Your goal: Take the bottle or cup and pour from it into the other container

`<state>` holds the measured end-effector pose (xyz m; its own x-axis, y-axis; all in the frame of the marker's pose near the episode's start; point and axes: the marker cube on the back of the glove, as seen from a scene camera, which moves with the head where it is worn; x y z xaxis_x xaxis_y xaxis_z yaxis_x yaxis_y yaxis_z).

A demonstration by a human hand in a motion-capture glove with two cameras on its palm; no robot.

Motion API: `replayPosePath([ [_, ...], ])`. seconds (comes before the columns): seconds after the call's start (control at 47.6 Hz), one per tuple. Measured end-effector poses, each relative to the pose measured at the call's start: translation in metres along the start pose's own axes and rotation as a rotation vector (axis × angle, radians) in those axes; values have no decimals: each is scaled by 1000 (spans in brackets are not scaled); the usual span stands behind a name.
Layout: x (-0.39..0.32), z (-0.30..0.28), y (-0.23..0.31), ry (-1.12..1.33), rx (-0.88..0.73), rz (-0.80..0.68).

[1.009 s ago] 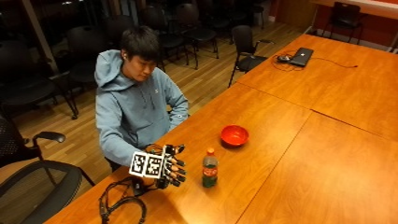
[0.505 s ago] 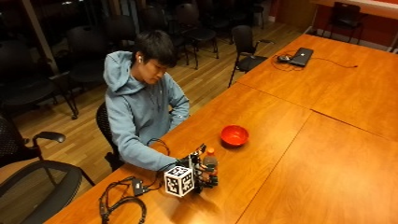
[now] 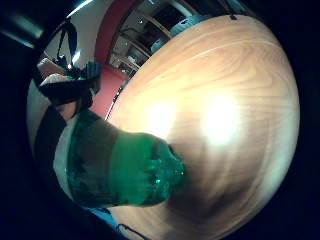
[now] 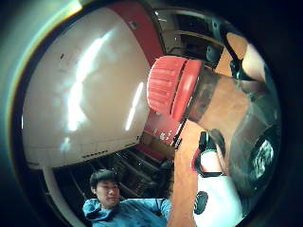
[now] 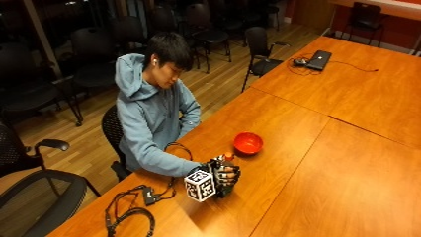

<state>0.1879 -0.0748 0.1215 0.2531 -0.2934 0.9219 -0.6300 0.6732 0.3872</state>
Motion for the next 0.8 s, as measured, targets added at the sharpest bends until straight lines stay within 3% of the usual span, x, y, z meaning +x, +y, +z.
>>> replayPosePath([
  [0.189, -9, 16, -4, 31, -22, 11],
  [0.441, -52, 56, -6, 264, -211, -75],
  [0.652, -94, 117, 7, 628, -490, -160],
  [0.799, -135, 135, -25, 923, -717, -164],
])
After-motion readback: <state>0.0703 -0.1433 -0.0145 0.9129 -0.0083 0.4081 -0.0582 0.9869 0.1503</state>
